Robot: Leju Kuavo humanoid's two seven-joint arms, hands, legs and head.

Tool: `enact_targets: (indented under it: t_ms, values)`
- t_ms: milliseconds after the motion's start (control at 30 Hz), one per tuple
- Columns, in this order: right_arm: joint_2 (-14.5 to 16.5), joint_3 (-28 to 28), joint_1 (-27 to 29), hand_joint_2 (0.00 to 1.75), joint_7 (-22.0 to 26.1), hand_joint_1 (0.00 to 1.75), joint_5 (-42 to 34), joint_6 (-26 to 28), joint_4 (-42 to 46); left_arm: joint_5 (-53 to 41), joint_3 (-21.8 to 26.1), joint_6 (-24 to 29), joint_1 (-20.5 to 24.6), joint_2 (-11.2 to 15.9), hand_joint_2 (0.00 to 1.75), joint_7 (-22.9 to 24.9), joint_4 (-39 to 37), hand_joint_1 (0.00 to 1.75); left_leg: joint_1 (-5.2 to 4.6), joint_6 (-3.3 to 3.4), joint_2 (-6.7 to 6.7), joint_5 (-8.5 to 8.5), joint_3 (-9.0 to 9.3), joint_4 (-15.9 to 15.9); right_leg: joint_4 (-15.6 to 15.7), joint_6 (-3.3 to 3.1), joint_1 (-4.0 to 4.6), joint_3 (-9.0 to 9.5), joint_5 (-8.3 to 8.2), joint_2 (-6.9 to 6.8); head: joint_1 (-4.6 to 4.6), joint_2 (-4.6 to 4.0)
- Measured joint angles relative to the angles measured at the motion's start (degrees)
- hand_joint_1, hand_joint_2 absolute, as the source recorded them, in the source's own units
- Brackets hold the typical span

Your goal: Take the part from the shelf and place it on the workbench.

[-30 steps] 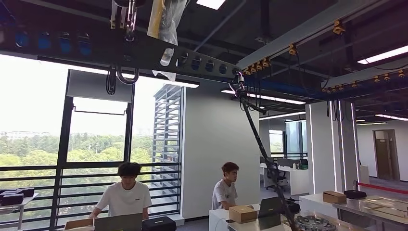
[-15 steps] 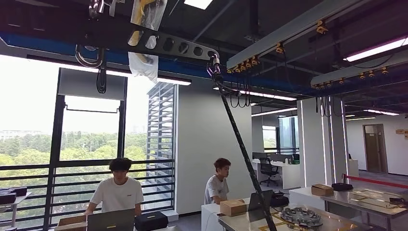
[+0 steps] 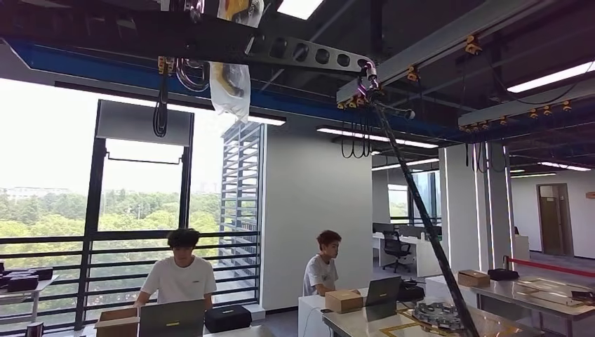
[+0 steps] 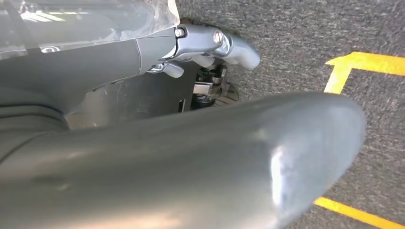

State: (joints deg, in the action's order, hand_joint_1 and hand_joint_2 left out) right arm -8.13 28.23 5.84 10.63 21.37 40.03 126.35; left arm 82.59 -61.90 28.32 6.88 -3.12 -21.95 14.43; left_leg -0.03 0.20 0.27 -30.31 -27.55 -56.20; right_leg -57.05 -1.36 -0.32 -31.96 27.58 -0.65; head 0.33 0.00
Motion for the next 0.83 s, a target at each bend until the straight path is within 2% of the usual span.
enact_targets:
  t_ms: [33,167,267,333,467,667,833]
  values:
    - [-0.07,-0.16,-0.22,0.0,-2.47,0.0,-0.66,0.04,-0.53,0.01,-0.07,-0.04,0.01,0.01,0.0,0.21,0.02,0.0,-0.06,0.14,0.02,0.05,-0.03,-0.01,0.12,0.28,-0.05,0.04,-0.34,0.03,-0.05,0.0]
    - [-1.92,1.33,-2.98,0.0,-16.93,0.0,-5.92,-0.91,-5.44,0.09,-0.28,-0.67,0.06,0.02,1.75,1.94,0.12,0.0,-0.18,0.49,0.16,0.25,-0.1,-0.05,0.56,1.01,-0.17,0.16,-0.97,0.3,-0.21,0.0]
    - [-4.02,5.35,-6.65,0.0,-30.29,0.0,-11.12,-4.62,-12.92,-0.1,-0.6,-1.44,0.17,0.08,1.75,4.37,0.18,0.0,-0.21,0.69,0.12,0.38,-0.17,-0.06,0.75,1.25,-0.19,0.19,-1.13,0.18,-0.23,0.0]
    - [-4.8,8.51,-8.12,0.0,-34.65,0.0,-14.98,-6.35,-19.57,-0.36,-1.0,-1.55,0.27,0.15,1.75,5.77,0.22,0.0,-0.21,0.74,-0.02,0.41,-0.24,-0.06,0.79,1.28,-0.18,0.19,-1.13,-0.04,-0.19,0.0]
    - [-5.71,14.2,-9.77,1.75,-35.75,0.0,-24.16,-7.22,-33.95,-1.0,-1.85,-1.19,0.45,0.32,1.75,7.75,0.39,0.0,-0.17,0.71,-0.22,0.4,-0.26,-0.01,0.8,1.3,-0.12,0.14,-1.03,-0.21,-0.11,0.0]
    - [-5.38,20.78,-7.8,1.75,-31.66,0.0,-51.19,-13.44,-60.58,-1.51,-3.35,-0.07,0.8,0.51,1.75,9.88,0.86,0.0,-0.13,0.6,-0.3,0.3,-0.27,0.15,0.81,1.25,-0.06,0.05,-0.78,-0.3,-0.1,0.0]
    - [-4.49,24.38,-6.71,1.75,-33.74,0.0,-57.87,-17.33,-75.44,-1.51,-4.2,-0.19,1.05,0.61,1.75,10.31,0.88,0.0,-0.11,0.51,-0.25,0.22,-0.28,0.19,0.8,1.19,-0.05,0.0,-0.73,-0.15,-0.11,0.0]
